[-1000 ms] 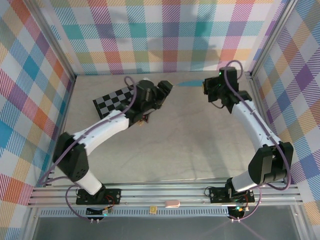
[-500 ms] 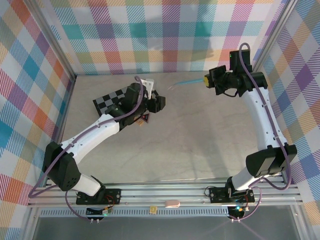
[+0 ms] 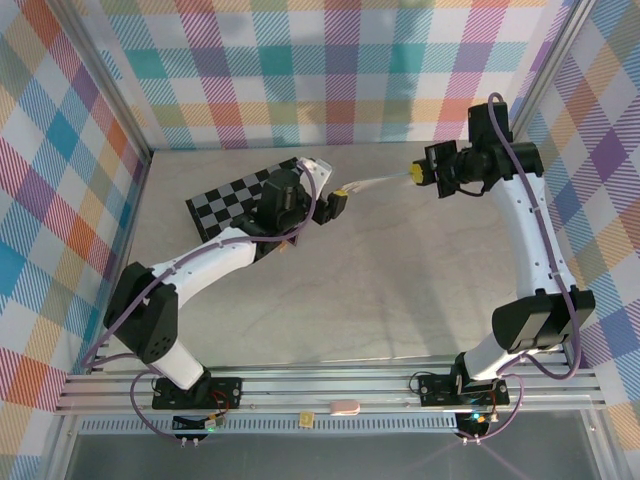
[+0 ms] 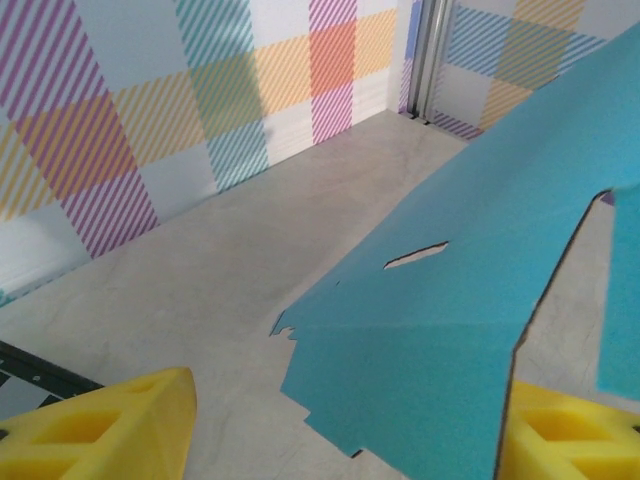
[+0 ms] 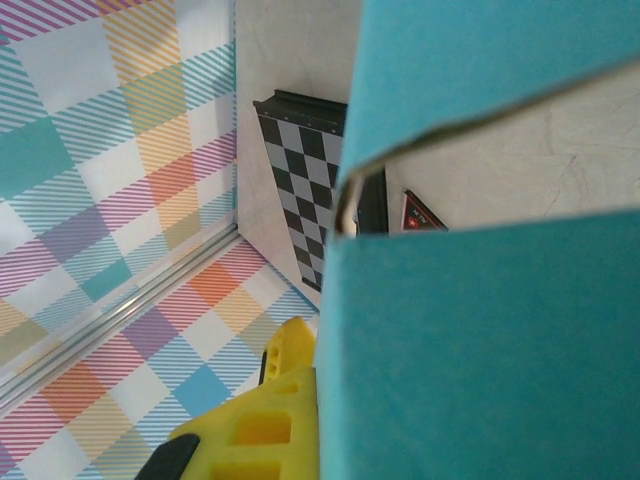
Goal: Fold the paper box
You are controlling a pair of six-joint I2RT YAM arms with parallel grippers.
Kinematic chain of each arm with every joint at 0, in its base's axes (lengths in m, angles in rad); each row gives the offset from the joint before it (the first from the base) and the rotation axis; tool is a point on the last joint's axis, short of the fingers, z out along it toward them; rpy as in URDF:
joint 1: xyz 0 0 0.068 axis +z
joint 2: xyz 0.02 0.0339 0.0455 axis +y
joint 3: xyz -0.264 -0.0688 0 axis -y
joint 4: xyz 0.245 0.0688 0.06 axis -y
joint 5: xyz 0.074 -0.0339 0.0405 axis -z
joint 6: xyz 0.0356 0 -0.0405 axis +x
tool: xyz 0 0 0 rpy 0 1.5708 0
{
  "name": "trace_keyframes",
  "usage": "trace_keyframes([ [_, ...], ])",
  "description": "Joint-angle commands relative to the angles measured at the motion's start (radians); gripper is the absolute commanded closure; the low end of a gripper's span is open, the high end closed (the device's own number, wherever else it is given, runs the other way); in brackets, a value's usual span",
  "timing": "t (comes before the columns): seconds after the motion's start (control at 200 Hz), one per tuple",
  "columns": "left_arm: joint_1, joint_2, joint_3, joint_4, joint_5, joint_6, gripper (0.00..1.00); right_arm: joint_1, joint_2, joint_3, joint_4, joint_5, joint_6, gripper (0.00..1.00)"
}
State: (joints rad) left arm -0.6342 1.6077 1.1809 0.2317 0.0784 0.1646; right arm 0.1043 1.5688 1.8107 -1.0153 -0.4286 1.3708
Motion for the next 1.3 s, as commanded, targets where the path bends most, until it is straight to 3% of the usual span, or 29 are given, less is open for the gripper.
trace_keyframes([
  [0.0,-0.008,0.030,0.030,0.078,0.049,0.041,0.37,-0.013,-0.022,0.029,-0.032,-0.054,-0.016,1.00],
  [0.365,-0.021,0.104,0.098,0.104,0.079,0.007,0.52,-0.047,-0.003,0.013,0.000,-0.110,0.023,1.00],
  [0.495,-0.030,0.100,0.103,0.099,0.080,-0.019,0.77,-0.055,0.007,0.016,0.013,-0.126,0.031,1.00],
  [0.58,-0.038,0.098,0.115,0.100,0.084,-0.048,1.00,-0.065,0.012,0.016,0.020,-0.130,0.033,1.00],
  [0.625,-0.045,0.095,0.134,0.081,0.084,-0.069,1.00,-0.072,0.014,0.017,0.027,-0.131,0.033,1.00],
  [0.655,-0.049,0.093,0.146,0.069,0.085,-0.085,1.00,-0.077,0.013,0.018,0.045,-0.132,0.029,0.93],
  [0.775,-0.055,0.089,0.244,-0.064,0.062,-0.235,1.00,-0.099,-0.023,0.015,0.158,-0.086,-0.012,0.52],
  [0.865,-0.055,0.119,0.393,-0.305,0.041,-0.360,1.00,-0.103,-0.082,0.016,0.234,0.011,-0.058,0.36],
  [0.98,-0.053,0.155,0.513,-0.546,0.071,-0.474,1.00,-0.103,-0.133,0.020,0.289,0.095,-0.101,0.30],
  [1.13,-0.045,0.184,0.597,-0.798,0.110,-0.593,1.00,-0.103,-0.130,0.043,0.269,0.099,-0.120,0.30],
  [1.295,-0.039,0.168,0.591,-0.950,0.096,-0.631,1.00,-0.101,-0.125,0.022,0.248,0.093,-0.112,0.30],
])
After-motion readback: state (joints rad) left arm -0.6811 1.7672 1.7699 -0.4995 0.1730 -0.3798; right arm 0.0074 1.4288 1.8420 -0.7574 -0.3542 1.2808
